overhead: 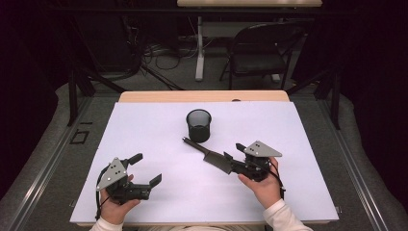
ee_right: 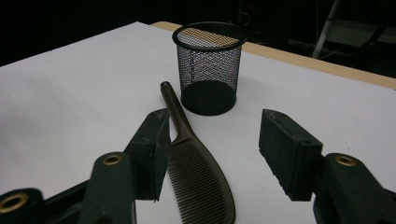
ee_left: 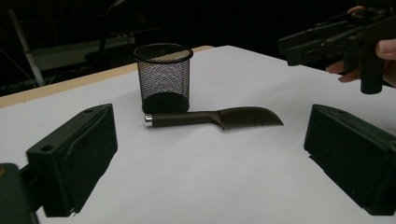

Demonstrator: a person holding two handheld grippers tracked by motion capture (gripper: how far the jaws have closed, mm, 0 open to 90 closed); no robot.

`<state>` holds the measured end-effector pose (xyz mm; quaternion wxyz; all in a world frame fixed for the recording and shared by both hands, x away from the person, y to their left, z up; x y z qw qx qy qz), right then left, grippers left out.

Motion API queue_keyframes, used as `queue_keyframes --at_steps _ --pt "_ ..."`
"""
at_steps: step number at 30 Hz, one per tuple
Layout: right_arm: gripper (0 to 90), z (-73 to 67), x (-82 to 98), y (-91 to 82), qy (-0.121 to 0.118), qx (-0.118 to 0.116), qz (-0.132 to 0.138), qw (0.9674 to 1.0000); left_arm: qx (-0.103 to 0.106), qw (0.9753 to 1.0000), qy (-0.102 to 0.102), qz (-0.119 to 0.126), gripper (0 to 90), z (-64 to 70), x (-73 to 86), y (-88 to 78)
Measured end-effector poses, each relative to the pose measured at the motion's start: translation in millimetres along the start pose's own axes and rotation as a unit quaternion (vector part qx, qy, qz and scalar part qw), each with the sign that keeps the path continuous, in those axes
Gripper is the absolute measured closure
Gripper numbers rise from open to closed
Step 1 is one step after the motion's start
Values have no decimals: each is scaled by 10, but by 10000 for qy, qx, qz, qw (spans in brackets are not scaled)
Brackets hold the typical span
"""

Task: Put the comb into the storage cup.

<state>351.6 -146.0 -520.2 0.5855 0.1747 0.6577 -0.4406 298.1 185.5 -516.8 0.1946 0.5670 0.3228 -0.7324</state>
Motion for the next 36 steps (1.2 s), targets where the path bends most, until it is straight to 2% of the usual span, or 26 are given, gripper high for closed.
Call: queue_keyframes --at_steps 5,7,8,12,18,26,29,36 --pt "436 16 -87 128 -131 -29 -88 9999 -6 10000 -30 8 36 -15 -1 -1" --pt "436 21 -107 179 -228 46 -201 9995 -2 10000 -28 12 36 -14 -3 1" --pt "450 19 -116 203 -184 52 -267 9995 4 10000 -29 11 36 -14 -2 2" --pt "551 -17 -148 299 134 -265 -312 9991 2 10000 -26 -7 36 -9 3 7" --pt "642 -52 -164 494 187 -371 -585 9974 23 10000 -21 -13 36 -15 7 -1" --pt "743 -96 -206 731 206 -322 -912 9951 -35 10000 -77 13 36 -26 11 -7" --pt "763 -107 -214 819 173 -229 -1025 9943 -27 10000 -82 17 36 -31 11 -9" --pt "837 -120 -184 1009 331 -185 -1180 9923 -28 10000 -83 9 37 -36 11 -9"
Point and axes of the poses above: each handheld gripper's, and its own axes: y roughly forward along the jaws, x roughly out of its underside, z roughly to its right, the point moved 5 cm from there along y, roughly forward along the jaws, and after that the axes turned 6 degrees about -y, right-handed, at the moved point
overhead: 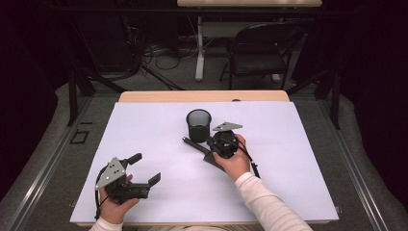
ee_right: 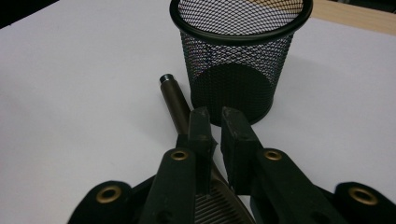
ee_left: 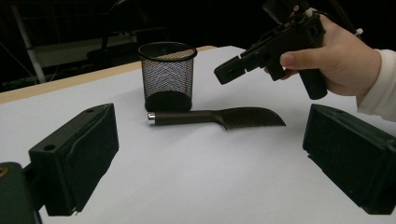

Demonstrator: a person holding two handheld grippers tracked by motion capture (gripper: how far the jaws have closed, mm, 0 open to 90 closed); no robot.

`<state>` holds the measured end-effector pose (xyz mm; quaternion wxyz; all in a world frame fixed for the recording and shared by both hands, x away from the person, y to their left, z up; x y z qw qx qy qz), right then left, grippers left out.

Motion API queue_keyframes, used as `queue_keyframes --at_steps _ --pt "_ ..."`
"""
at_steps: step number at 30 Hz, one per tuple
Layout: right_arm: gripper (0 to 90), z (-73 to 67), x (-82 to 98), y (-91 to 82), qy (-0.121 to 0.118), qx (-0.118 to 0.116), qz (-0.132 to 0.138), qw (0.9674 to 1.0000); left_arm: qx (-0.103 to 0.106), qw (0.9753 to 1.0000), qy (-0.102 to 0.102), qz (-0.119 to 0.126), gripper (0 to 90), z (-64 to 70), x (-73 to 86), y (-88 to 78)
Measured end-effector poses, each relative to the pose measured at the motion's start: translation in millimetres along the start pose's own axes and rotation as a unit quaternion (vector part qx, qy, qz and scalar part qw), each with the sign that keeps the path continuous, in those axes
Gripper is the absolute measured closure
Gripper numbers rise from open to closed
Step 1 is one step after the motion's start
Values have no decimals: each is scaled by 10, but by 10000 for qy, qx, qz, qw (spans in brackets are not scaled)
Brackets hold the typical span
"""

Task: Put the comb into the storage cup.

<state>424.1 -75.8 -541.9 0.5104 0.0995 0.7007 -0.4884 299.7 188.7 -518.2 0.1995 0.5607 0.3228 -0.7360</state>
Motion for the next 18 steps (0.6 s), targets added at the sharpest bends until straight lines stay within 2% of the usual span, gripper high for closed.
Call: queue_keyframes --at_steps 9,18 --pt "900 -16 19 194 95 5 -143 9999 10 10000 4 -6 37 -2 1 4" --pt "900 -26 84 356 191 21 -331 9993 56 10000 12 -8 37 4 3 10"
Point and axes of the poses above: each handheld gripper's, and its own axes: y roughly forward along the jaws, x roughly out of its underside, z roughly to its right, the point moved 5 cm from there along y, roughly forward along the jaws, and after that the axes turned 6 degrees about -y, right-handed, at the moved point
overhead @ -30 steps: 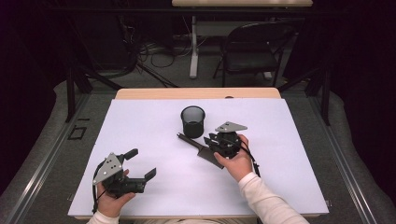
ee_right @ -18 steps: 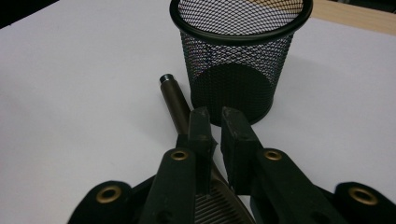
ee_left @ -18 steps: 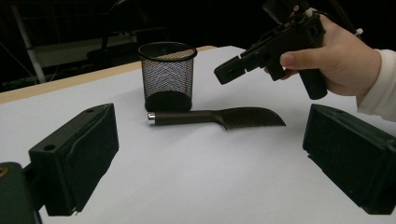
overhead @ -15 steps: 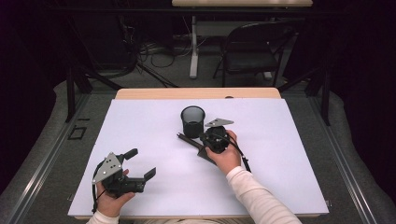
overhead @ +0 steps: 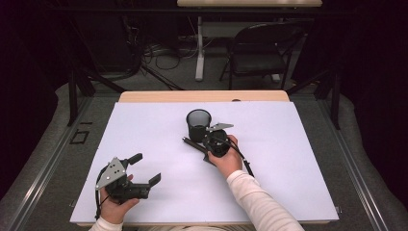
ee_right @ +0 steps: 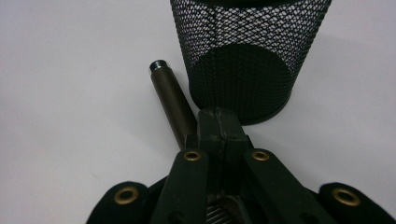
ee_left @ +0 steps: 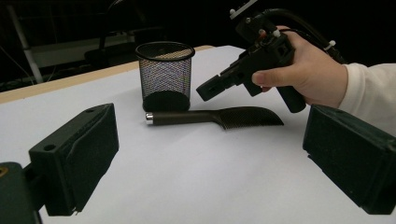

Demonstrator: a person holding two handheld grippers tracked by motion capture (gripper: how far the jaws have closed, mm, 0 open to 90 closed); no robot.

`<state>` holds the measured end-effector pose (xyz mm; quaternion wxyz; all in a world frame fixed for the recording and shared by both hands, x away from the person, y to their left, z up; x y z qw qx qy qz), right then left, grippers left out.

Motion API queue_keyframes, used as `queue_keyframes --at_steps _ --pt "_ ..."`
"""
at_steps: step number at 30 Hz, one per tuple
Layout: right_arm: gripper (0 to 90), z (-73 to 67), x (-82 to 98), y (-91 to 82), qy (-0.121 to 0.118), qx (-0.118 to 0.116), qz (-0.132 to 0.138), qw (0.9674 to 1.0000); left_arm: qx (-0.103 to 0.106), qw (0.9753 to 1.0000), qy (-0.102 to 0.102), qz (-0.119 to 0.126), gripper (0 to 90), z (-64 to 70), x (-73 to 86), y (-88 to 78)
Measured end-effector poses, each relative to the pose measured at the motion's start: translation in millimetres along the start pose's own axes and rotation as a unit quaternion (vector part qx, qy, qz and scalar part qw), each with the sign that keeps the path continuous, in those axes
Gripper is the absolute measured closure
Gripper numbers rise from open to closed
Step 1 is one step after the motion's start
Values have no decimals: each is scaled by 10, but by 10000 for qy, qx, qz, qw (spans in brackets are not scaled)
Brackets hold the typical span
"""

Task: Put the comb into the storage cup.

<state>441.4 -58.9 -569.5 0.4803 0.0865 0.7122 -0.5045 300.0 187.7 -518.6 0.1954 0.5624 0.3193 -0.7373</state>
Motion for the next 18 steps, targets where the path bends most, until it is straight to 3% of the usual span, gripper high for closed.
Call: queue_keyframes --at_steps 18 --pt "900 36 79 173 83 172 -230 9996 33 10000 14 -22 42 7 9 13"
Point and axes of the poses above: each handheld gripper's, and its own axes: y roughly forward along the jaws, x roughly out of its underside, z roughly to its right, the point moved 5 cm from there along y, roughly forward along the jaws, and after that the axes turned 6 degrees about -y, right-handed, at the moved point
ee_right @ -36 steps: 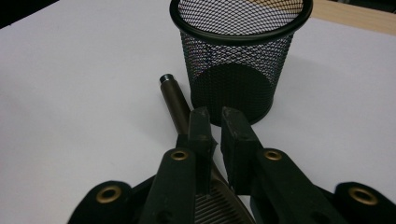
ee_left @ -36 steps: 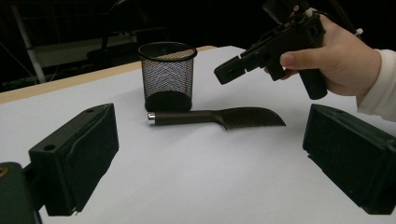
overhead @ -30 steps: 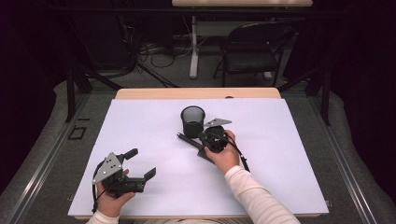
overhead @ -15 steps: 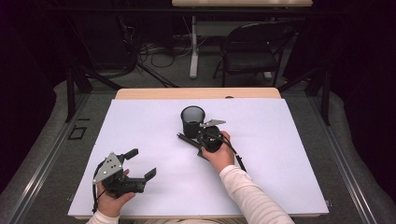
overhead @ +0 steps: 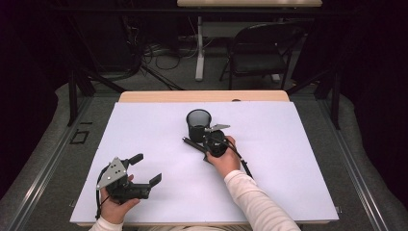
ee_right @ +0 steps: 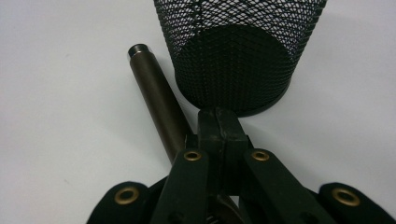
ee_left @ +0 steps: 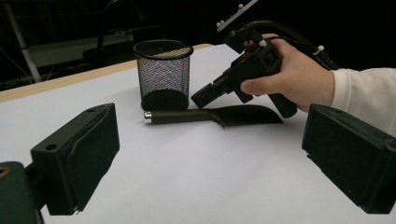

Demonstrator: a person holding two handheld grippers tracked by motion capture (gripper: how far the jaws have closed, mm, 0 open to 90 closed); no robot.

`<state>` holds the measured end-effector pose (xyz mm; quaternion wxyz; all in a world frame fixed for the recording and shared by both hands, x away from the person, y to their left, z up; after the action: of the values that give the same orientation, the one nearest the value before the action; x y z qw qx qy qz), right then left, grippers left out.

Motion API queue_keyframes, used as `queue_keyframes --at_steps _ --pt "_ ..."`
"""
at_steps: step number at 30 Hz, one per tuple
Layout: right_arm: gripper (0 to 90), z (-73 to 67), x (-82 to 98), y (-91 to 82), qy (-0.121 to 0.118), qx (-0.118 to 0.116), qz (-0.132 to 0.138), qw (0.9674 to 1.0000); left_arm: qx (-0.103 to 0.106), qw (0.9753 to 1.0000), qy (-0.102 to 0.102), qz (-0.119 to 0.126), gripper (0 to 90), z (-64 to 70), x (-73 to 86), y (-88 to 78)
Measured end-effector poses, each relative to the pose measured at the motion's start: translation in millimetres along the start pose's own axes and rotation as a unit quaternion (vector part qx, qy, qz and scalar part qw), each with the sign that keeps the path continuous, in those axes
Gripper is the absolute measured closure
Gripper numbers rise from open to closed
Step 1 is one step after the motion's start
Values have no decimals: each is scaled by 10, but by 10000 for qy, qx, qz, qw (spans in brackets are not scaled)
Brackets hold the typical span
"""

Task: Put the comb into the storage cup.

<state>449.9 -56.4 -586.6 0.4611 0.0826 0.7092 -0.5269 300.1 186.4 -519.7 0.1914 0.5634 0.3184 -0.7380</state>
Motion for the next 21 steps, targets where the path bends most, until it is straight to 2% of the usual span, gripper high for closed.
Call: queue_keyframes --at_steps 8,11,21 --pt "900 -13 10 32 -11 -22 -35 10000 1 10000 4 -4 43 0 1 3" --pt "900 -20 20 34 -12 -21 -127 9999 4 10000 5 -7 43 1 2 4" --pt "900 -101 48 38 -32 -162 -246 9996 -19 10000 12 -22 43 -3 2 -2"
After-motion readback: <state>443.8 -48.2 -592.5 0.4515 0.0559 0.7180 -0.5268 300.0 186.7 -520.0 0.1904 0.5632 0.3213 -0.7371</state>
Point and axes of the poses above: each handheld gripper's, and its own axes: y roughly forward along the jaws, x roughly out of its underside, z roughly to its right, the point moved 5 cm from there along y, roughly forward along the jaws, and after that the axes turned 6 degrees about -y, right-handed, at the moved point
